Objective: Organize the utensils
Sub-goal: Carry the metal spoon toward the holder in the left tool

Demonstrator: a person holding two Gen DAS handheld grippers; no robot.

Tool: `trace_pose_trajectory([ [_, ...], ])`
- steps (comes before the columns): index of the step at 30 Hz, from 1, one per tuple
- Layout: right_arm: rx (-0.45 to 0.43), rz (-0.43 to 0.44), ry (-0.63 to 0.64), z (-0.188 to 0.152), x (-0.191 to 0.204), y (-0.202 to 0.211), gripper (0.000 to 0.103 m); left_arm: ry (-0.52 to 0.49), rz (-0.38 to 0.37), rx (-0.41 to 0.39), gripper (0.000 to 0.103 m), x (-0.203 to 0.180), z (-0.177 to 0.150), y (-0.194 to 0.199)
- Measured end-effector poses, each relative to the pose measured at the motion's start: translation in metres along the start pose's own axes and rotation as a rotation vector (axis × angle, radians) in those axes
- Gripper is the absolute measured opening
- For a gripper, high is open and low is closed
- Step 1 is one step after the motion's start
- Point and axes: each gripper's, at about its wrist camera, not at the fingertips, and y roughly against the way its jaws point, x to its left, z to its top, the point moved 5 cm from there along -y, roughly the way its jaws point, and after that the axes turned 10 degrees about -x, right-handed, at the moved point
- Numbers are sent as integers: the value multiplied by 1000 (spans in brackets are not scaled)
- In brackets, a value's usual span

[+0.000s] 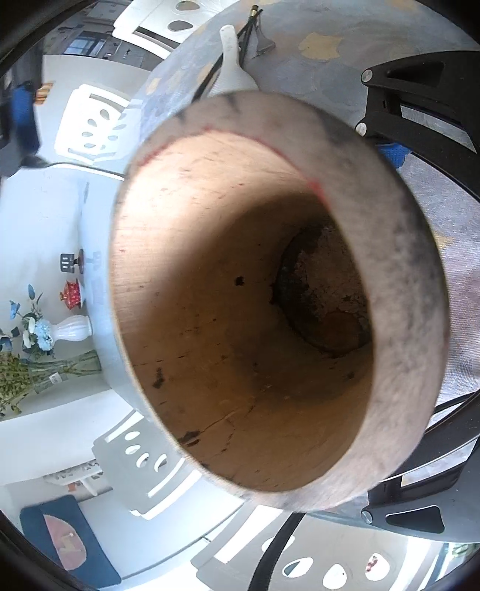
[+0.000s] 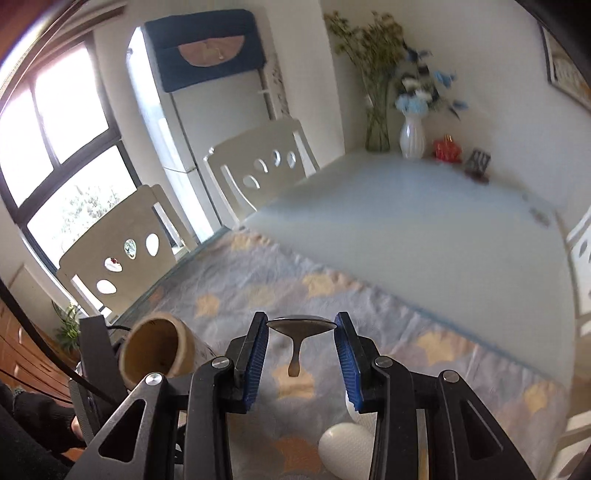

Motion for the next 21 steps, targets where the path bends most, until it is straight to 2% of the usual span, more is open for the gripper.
trace_pose_trajectory([
  [6,-55,-8,92,27,37,12,35,31,-14,-40,102,6,9,8],
  [10,-80,-25,125,40,49,20,35,111,-71,-70,102,14,14,23],
  [11,-80,-31,127,40,48,20,35,153,-109,-64,102,18,14,26],
  [16,-49,-71,91,29,41,15,35,258,-199,-38,102,30,12,30],
  [21,-9,-126,30,6,31,12,35,260,-200,-42,102,30,11,33],
])
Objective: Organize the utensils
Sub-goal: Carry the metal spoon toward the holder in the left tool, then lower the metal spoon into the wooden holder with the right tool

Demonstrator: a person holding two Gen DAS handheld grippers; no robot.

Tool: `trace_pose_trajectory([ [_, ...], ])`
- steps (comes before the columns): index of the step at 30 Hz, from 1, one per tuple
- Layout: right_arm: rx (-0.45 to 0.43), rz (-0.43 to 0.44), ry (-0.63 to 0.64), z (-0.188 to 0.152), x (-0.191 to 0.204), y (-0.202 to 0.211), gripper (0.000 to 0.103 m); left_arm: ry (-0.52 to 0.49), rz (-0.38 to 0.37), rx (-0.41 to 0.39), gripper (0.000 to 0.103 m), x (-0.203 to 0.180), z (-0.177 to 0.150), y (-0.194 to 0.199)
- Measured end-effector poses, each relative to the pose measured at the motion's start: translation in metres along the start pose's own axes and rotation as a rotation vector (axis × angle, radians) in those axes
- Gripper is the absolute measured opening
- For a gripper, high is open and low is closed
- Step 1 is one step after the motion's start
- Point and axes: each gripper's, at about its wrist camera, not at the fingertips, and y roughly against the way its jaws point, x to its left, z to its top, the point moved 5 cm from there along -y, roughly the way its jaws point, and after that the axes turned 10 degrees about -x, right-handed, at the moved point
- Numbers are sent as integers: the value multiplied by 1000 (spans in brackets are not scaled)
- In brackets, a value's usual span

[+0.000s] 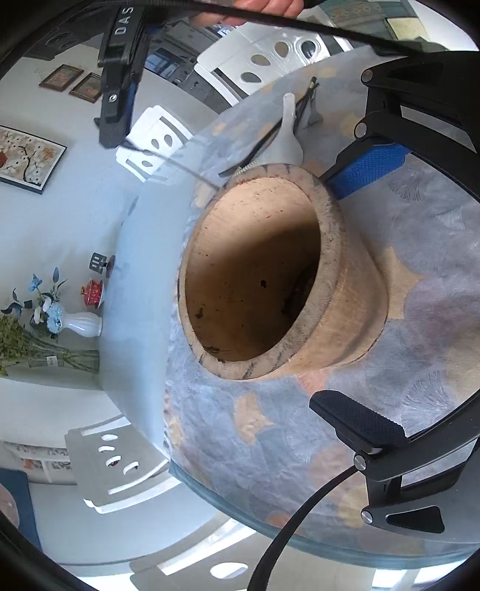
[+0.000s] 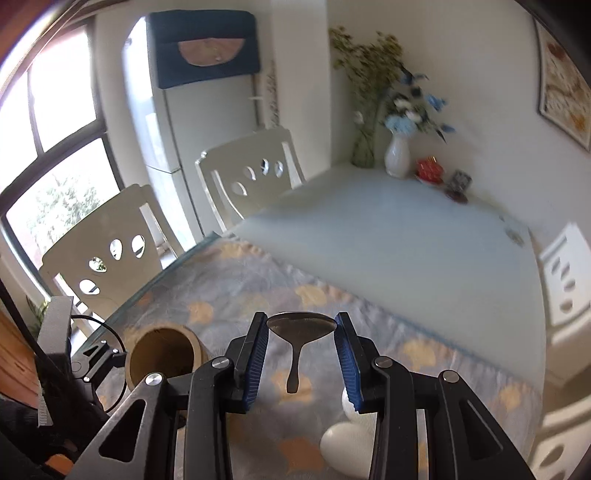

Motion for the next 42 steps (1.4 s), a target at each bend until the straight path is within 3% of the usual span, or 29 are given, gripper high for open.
trace_pose_trajectory([
  [3,3,-42,-39,-9,-10,5,35,-13,-3,21,102,-1,-6,-5],
  [8,20,-132,-76,-20,-36,9,35,40,-79,44,102,0,-8,-2],
  [14,4,-157,-144,-20,-55,27,35,12,-49,50,102,2,-10,-8],
  [17,-35,-112,-165,-3,-49,45,35,-22,-7,24,102,0,-12,-16],
  [21,-100,34,-204,24,-28,66,35,-76,29,-14,95,-6,-15,-21],
  [27,-143,203,-258,44,6,58,36,-112,59,-55,94,-9,-18,-19],
  [33,-77,287,-238,37,39,18,36,-107,53,-66,94,-7,-18,-19],
  [42,54,284,-185,2,53,-19,36,-114,57,-35,93,-7,-25,-24],
])
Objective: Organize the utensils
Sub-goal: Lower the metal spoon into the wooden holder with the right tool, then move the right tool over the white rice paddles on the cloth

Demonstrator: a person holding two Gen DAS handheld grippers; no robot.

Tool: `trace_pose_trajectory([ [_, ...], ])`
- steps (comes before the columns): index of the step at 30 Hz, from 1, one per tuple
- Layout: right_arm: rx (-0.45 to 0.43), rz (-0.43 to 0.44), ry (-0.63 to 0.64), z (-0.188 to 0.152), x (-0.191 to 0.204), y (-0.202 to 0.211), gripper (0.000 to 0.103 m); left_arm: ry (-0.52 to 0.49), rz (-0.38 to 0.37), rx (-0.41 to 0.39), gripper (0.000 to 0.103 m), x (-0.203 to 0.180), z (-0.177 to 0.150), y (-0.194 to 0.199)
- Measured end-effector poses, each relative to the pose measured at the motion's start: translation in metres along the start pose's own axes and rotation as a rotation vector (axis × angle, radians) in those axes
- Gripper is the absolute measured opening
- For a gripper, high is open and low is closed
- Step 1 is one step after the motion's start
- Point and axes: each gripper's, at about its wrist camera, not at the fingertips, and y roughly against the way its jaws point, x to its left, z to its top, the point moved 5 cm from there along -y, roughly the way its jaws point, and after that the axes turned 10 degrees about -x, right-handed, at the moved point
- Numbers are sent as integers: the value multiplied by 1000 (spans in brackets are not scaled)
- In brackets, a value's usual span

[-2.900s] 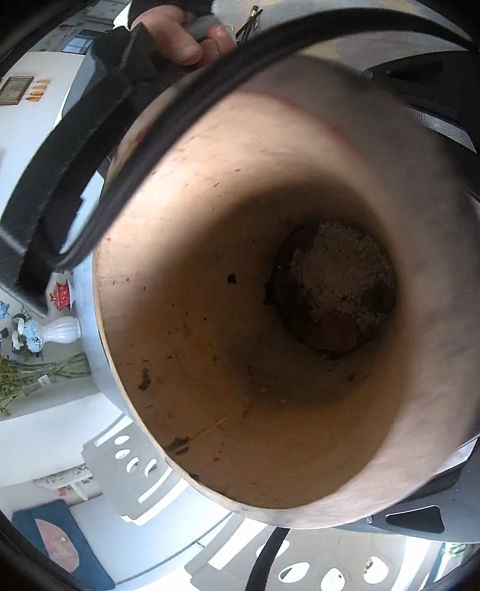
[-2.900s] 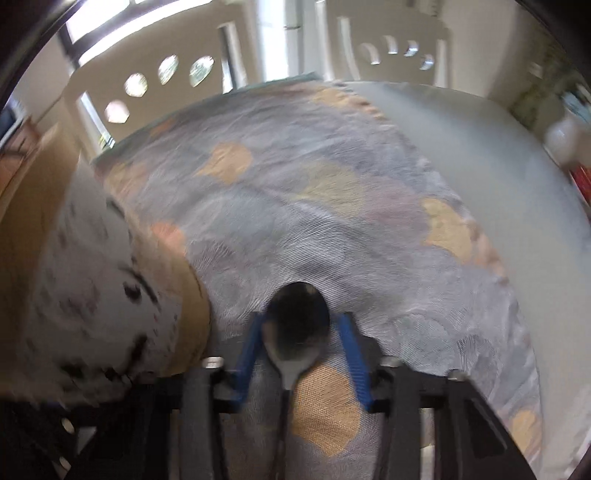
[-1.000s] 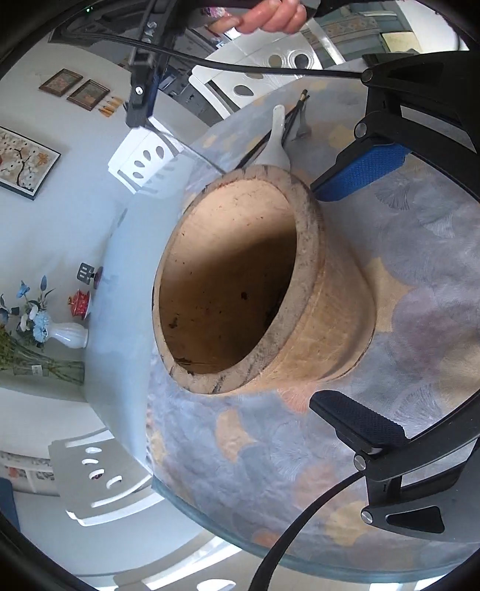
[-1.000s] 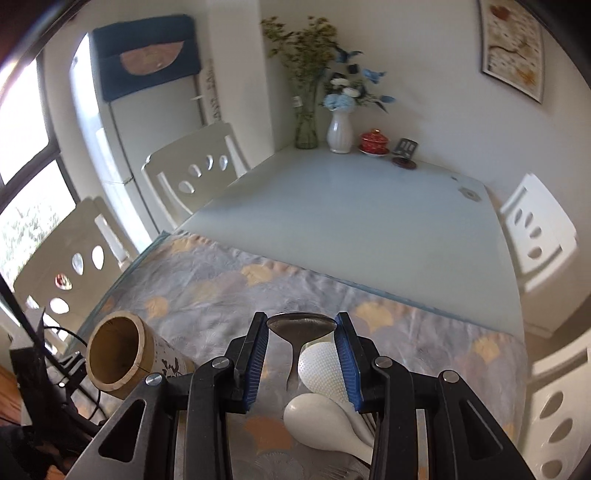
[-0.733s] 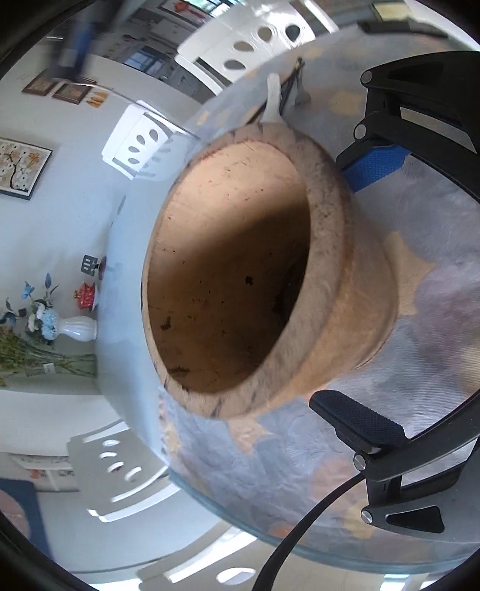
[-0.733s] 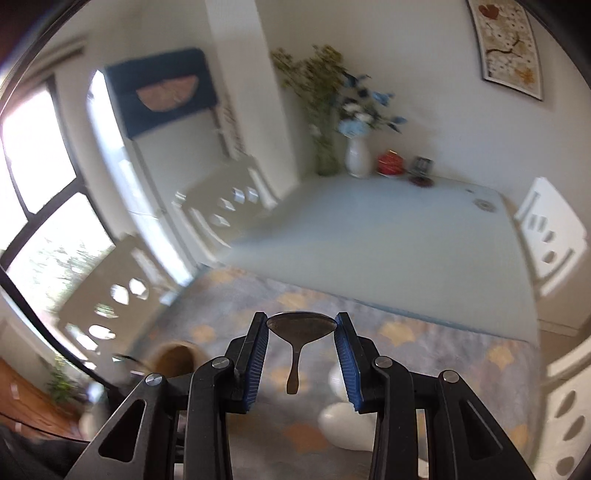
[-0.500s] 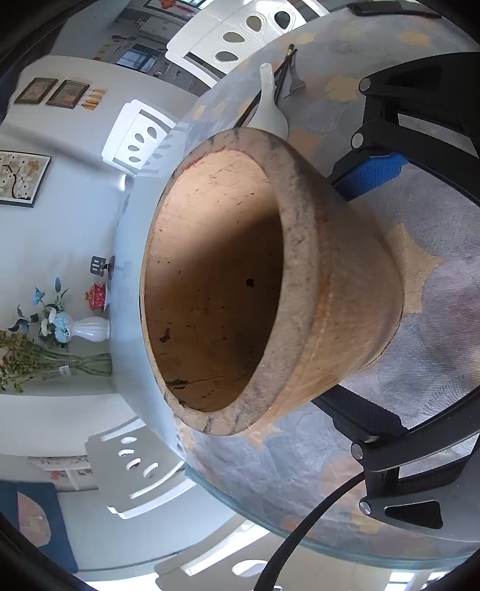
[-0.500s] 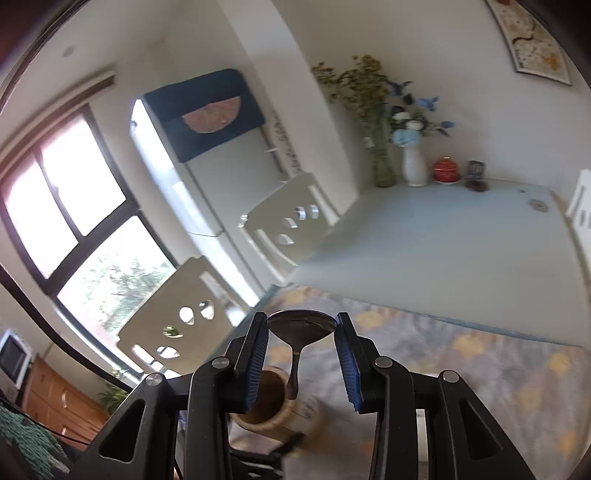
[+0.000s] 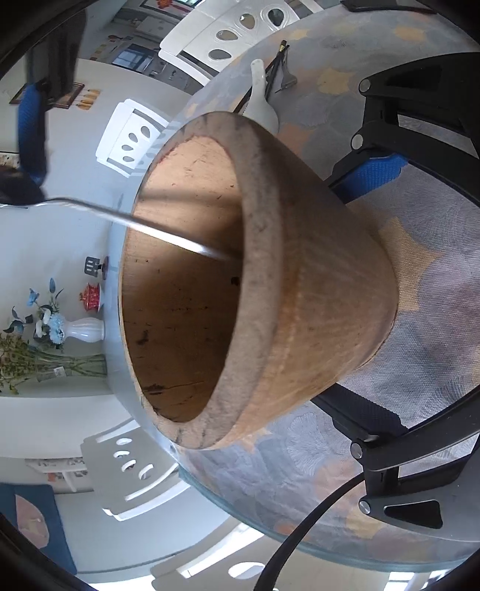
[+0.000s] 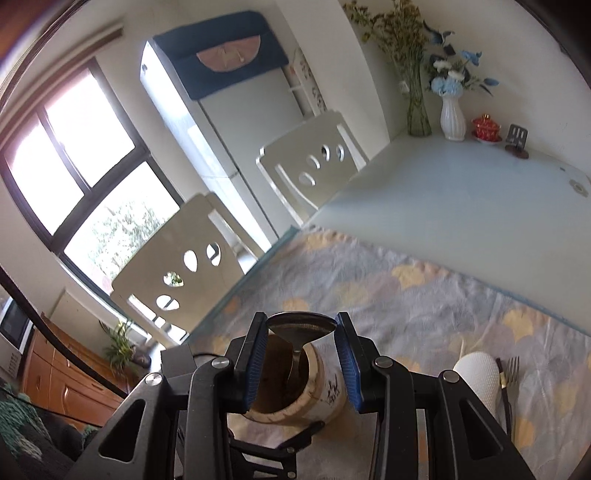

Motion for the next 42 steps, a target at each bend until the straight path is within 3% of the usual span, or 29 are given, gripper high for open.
trace_pose_trajectory([
  [10,51,-9,-22,-10,-9,-11,37,-12,13,-4,93,-3,0,0],
  [17,19,-21,-52,-3,-18,11,44,-28,32,-5,93,-5,-3,-1],
  [19,-8,-45,-69,0,-28,29,52,-27,33,-6,93,-6,-3,-1],
  [32,-125,-323,-161,-5,-104,144,55,-29,46,4,92,-7,-4,-1],
  [37,-51,-384,-169,-30,-129,153,56,-17,39,11,92,-6,-5,-2],
  [42,78,-385,-153,-65,-143,128,56,-26,50,19,92,-7,-6,-5],
])
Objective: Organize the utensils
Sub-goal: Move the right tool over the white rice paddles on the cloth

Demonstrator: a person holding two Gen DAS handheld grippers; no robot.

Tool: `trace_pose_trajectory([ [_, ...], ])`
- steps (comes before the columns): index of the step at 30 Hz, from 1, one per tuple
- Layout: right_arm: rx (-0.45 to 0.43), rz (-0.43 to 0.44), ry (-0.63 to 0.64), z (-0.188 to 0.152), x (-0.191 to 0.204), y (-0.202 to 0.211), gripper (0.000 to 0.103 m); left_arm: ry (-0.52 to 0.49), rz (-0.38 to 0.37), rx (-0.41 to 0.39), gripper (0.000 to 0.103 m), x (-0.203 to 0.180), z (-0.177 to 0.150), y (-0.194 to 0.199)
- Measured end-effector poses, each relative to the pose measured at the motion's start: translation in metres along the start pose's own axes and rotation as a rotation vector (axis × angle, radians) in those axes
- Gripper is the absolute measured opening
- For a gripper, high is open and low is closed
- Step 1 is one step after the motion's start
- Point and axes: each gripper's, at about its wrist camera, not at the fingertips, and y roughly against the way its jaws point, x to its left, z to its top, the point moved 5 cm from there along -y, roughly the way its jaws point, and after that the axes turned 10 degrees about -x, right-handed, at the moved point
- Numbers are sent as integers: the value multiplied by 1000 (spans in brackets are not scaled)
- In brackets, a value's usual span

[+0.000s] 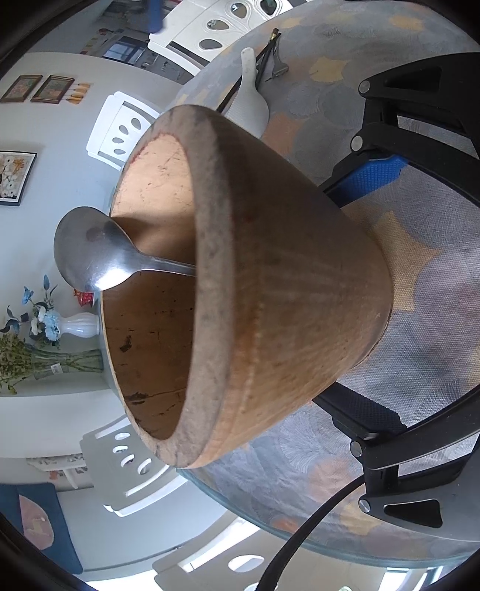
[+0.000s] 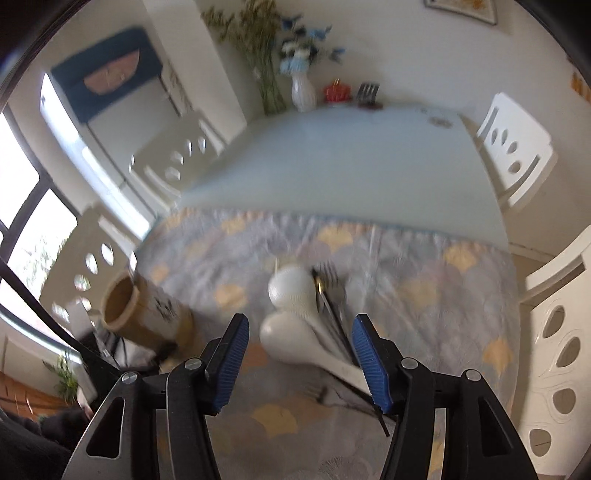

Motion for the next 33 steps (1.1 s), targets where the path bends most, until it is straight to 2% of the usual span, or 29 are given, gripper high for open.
trace_pose_trajectory([
  [4,143,62,10,-25,12,-43,56,0,4,-2,92,-1,0,-1],
  [8,230,58,146,-37,30,-74,56,-1,7,-2,93,-2,-1,0],
  [14,279,48,242,-39,40,-98,56,-1,8,-1,93,-3,-1,0],
  [19,295,25,264,-42,36,-110,56,0,7,1,93,-3,-2,-1],
  [25,329,38,243,-47,29,-124,56,-3,11,8,93,-3,-3,-2],
  [33,391,27,317,-69,28,-141,57,-2,10,12,94,-3,-3,-3],
])
